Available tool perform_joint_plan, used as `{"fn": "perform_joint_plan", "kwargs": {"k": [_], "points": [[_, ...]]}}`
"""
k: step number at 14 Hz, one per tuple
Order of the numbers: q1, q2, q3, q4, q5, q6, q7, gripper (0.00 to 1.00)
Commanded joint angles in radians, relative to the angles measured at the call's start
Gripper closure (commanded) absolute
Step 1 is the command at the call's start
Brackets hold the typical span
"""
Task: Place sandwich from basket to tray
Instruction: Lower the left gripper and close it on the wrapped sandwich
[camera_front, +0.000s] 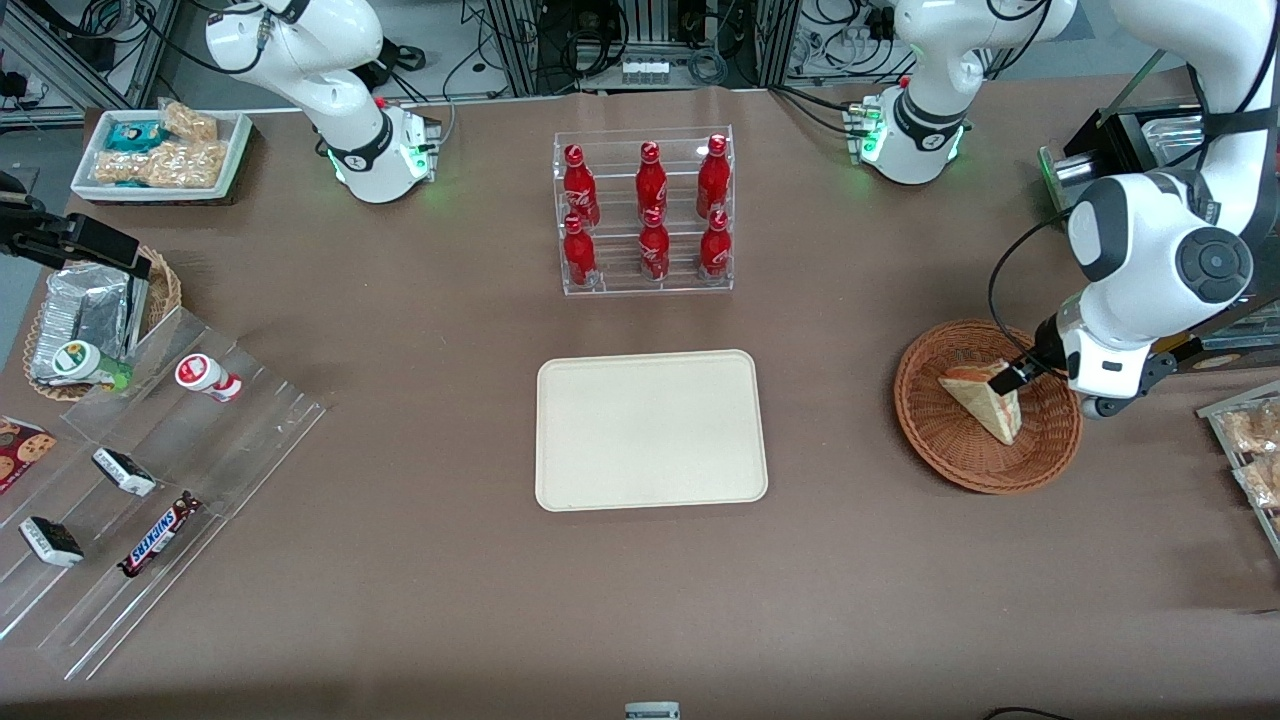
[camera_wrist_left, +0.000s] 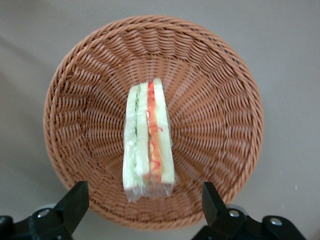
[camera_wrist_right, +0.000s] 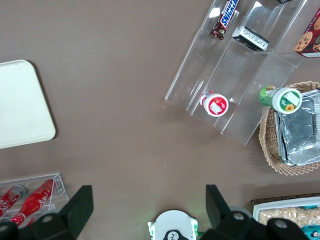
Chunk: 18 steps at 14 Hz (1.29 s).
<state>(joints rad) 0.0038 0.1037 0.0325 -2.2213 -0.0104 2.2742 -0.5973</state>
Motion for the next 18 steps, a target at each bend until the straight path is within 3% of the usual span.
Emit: {"fn": "perform_joint_plan", "kwargs": {"k": [1,3,4,5,6,7,10,13,15,18], "points": [[0.001,0.045,-0.002,-0.038,0.0,0.105,-0.1,0.0],[-0.001,0.089,-0.002,-0.035,0.0,0.142,-0.153,0.0],[-0.001,0.103,-0.002,-0.037,-0.002,0.152,-0.174,0.17],[-0.001,0.106,-0.002,-0.037,0.0,0.153,-0.188,0.46],[-0.001,0.105,-0.002,-0.038,0.001,0.145,-0.188,0.82],[-0.001,0.099,-0.002,-0.035,0.001,0.139,-0.19,0.94],[-0.013,0.08,-0.009,0.056,-0.002,-0.02,-0.19,0.98],[-0.06,0.103,-0.06,0.246,-0.011,-0.229,-0.187,0.98],[-0.119,0.131,-0.095,0.333,-0.016,-0.265,-0.188,0.98],[-0.238,0.197,-0.109,0.434,-0.088,-0.268,-0.179,0.98]]}}
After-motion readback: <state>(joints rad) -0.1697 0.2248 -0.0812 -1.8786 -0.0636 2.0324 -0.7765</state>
